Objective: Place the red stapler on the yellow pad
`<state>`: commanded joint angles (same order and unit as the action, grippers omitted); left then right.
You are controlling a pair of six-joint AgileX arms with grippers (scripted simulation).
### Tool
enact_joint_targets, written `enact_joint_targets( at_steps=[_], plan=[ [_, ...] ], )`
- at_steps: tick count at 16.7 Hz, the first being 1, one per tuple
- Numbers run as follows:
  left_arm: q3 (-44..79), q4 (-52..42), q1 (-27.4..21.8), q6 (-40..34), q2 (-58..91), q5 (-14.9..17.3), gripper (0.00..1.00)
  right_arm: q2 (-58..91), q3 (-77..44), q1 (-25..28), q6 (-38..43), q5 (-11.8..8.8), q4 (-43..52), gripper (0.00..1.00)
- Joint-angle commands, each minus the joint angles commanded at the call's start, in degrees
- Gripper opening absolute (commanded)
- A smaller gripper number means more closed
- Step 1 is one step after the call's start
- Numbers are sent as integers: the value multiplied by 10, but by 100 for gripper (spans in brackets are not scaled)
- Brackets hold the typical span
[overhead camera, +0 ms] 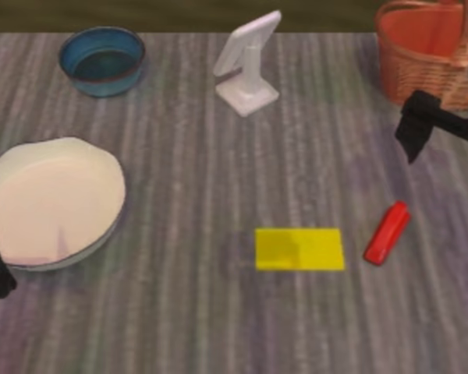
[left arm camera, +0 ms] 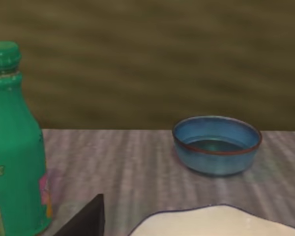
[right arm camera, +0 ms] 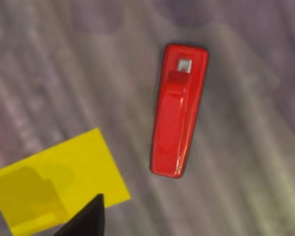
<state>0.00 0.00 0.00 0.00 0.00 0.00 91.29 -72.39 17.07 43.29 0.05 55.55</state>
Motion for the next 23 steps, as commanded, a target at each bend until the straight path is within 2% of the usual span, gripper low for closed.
enact_joint_targets(
  at_steps=[6, 14, 17, 23],
  plan=[
    [0, 0, 0, 0, 0, 0, 100, 192, -165, 37, 94, -1, 113, 100],
    [0, 0, 0, 0, 0, 0, 100, 214, -185, 39, 106, -1, 124, 100],
    [0, 0, 0, 0, 0, 0, 100, 227, -155, 41, 105, -1, 84, 100],
    [0, 0, 0, 0, 0, 0, 100, 277, -61, 43, 109, 0, -65, 100]
  ],
)
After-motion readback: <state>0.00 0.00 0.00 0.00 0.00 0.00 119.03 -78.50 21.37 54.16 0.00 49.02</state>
